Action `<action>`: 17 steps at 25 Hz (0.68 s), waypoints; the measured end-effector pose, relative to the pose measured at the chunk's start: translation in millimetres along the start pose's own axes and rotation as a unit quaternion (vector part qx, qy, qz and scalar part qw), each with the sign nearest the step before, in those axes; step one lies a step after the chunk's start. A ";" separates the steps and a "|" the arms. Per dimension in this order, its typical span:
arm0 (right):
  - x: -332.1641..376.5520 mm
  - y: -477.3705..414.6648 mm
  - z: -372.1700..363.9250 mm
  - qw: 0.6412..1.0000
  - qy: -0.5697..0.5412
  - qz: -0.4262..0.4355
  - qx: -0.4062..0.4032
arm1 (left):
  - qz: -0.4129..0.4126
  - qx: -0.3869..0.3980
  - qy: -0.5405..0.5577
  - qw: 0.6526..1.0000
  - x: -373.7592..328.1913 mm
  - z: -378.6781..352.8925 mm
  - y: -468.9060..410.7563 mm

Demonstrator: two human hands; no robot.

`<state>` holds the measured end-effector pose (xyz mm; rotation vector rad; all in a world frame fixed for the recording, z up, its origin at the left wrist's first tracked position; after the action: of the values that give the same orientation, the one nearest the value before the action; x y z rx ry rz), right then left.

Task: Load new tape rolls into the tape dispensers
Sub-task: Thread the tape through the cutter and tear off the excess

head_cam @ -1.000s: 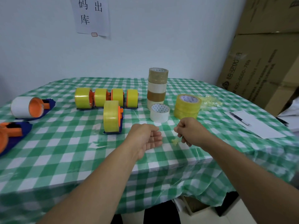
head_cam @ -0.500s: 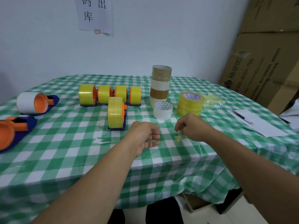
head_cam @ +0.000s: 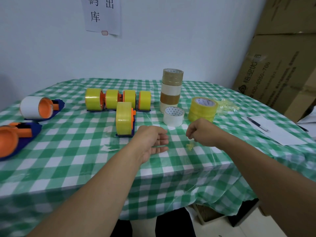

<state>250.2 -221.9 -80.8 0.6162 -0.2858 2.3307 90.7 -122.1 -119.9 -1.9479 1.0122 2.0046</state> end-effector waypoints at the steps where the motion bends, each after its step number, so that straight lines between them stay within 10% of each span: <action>1: 4.0 0.9 1.2 1.000 0.000 0.004 -0.001 | -0.001 0.000 0.001 1.000 -1.7 0.5 0.8; 17: 223.3 -0.7 -2.0 0.978 -0.160 0.136 -0.007 | -0.104 -0.126 0.031 0.986 -102.5 140.9 34.3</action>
<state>106.5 -92.0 30.2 1.0033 -0.5645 2.4791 -30.3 -34.5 -23.9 -2.1493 0.5600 2.0478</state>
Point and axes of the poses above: each hand's wrist, its own y-axis away from the middle knuckle, its own z-axis out of the back of the hand, x = y × z, the point moved 10 cm from there along -y, towards the middle knuckle, and after that the axes turned 9 degrees about -x, right-handed, at the moved point
